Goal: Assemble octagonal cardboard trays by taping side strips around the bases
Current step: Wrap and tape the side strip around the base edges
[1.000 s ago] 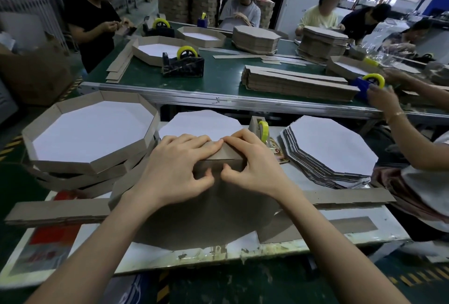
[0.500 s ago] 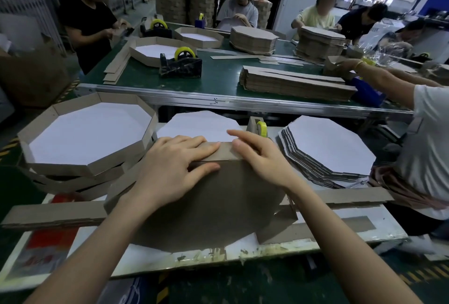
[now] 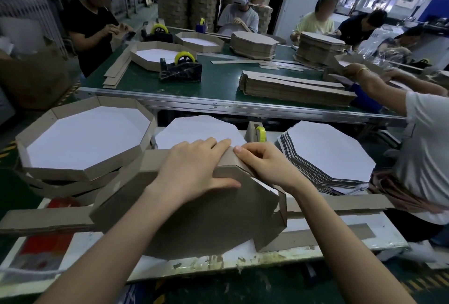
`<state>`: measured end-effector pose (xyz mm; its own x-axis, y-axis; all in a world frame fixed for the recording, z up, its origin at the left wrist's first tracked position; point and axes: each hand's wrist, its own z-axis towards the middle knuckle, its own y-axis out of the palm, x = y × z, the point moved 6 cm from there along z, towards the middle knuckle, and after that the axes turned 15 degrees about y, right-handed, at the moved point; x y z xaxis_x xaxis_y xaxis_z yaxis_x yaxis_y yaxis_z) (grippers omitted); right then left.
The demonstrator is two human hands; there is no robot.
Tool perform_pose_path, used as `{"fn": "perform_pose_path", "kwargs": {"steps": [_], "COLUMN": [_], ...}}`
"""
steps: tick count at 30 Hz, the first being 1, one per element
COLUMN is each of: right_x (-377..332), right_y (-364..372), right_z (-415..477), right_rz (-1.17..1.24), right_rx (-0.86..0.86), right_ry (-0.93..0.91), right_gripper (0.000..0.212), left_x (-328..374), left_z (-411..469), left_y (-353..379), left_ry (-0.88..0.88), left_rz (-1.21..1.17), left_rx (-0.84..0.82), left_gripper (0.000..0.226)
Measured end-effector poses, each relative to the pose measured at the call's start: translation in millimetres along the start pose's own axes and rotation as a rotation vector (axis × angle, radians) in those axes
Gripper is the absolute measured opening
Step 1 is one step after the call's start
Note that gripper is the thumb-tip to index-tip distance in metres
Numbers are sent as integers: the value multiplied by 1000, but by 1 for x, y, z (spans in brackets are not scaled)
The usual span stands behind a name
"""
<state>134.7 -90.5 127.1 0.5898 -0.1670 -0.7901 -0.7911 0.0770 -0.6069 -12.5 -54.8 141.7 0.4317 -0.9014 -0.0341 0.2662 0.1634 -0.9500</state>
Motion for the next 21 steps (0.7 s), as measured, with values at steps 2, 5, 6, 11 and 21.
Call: {"fn": "perform_pose_path", "kwargs": {"steps": [2, 5, 6, 11, 21], "right_x": [0, 1, 1, -16, -36], "right_y": [-2, -7, -8, -16, 14], "right_z": [-1, 0, 0, 4, 20], "right_rz": [-22, -47, -53, -14, -104], "right_rx": [3, 4, -1, 1, -73], "right_ry": [-5, 24, 38, 21, 7], "right_gripper": [42, 55, 58, 51, 36], "left_x": [-5, -16, -22, -53, -74], "left_z": [-4, -22, -30, -74, -104], "left_y": [-2, -6, -8, 11, 36], "left_ry": [-8, -21, -53, -227, -290], "left_rz": [7, -50, -98, -423, -606], "left_rx": [39, 117, 150, 307, 341], "left_gripper": [88, 91, 92, 92, 90]}}
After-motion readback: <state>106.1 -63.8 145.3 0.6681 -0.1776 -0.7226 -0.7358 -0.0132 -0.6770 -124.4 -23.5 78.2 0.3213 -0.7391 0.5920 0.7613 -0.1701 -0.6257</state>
